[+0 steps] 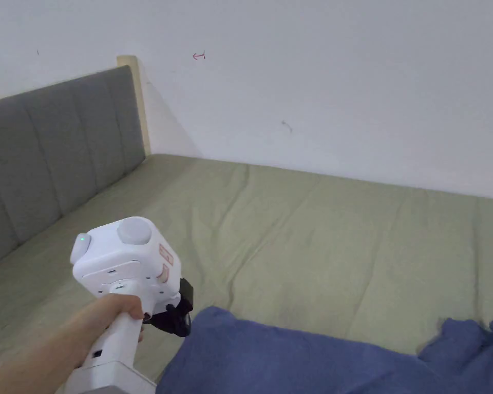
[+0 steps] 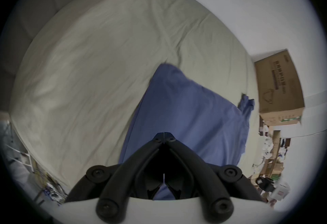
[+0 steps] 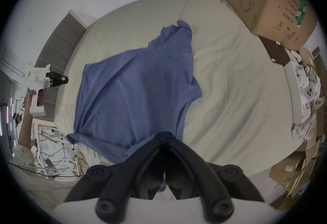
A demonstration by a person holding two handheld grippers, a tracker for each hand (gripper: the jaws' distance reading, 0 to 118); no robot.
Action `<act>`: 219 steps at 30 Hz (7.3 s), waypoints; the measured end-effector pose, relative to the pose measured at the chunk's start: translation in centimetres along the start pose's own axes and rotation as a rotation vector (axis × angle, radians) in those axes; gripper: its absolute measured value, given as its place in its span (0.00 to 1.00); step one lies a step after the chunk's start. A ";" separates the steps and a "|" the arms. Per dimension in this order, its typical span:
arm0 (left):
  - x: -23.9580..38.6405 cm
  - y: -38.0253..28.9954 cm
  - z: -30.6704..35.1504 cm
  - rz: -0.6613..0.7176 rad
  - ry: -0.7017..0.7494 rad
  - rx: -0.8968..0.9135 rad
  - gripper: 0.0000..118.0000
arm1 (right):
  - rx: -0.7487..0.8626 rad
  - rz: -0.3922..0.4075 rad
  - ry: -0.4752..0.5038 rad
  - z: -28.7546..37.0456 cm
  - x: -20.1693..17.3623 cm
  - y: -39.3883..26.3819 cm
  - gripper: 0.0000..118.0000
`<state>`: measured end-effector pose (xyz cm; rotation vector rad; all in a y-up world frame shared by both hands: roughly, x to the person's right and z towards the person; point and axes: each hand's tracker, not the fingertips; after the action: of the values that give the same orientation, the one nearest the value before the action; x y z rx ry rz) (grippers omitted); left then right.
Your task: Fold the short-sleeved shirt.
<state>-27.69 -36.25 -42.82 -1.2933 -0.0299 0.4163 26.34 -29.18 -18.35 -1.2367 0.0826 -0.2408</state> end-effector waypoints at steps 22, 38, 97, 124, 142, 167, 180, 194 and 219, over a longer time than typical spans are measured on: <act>-0.9 3.9 -11.0 0.128 0.047 -0.141 0.03 | 0.121 -0.185 -0.068 -11.3 8.7 7.4 0.00; -1.7 5.3 -12.8 0.078 0.117 -0.102 0.03 | 0.106 -0.078 -0.126 -23.8 9.9 14.7 0.98; 16.2 20.0 19.2 0.054 -0.411 0.838 0.03 | 1.213 -0.007 -0.223 13.1 -5.6 41.1 0.05; -6.1 -12.5 2.3 0.152 -0.279 0.209 0.03 | 0.596 -0.053 -0.086 -2.5 1.9 -1.0 0.05; -11.0 -23.7 1.8 0.079 -0.184 -0.041 0.03 | 0.312 -0.194 -0.172 -4.8 6.3 -18.1 0.05; -12.5 -23.2 9.4 0.090 0.117 -0.254 0.00 | -0.046 -0.045 -0.094 2.8 4.9 -14.9 0.16; -8.7 -22.4 3.5 0.145 0.009 -0.395 0.93 | -0.118 -0.101 -0.112 -1.9 5.3 -16.0 0.00; -7.6 -22.9 -0.4 0.152 0.015 -0.380 0.01 | -0.026 -0.190 -0.132 -2.6 7.2 -16.6 0.00; -5.6 -24.6 1.3 0.121 0.032 -0.320 0.01 | 0.009 -0.246 -0.079 -8.7 9.5 -20.0 0.08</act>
<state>-26.30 -41.98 -18.28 -1.6220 0.0097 0.5088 31.13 -45.47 -1.75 -1.2458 -0.1402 -0.4049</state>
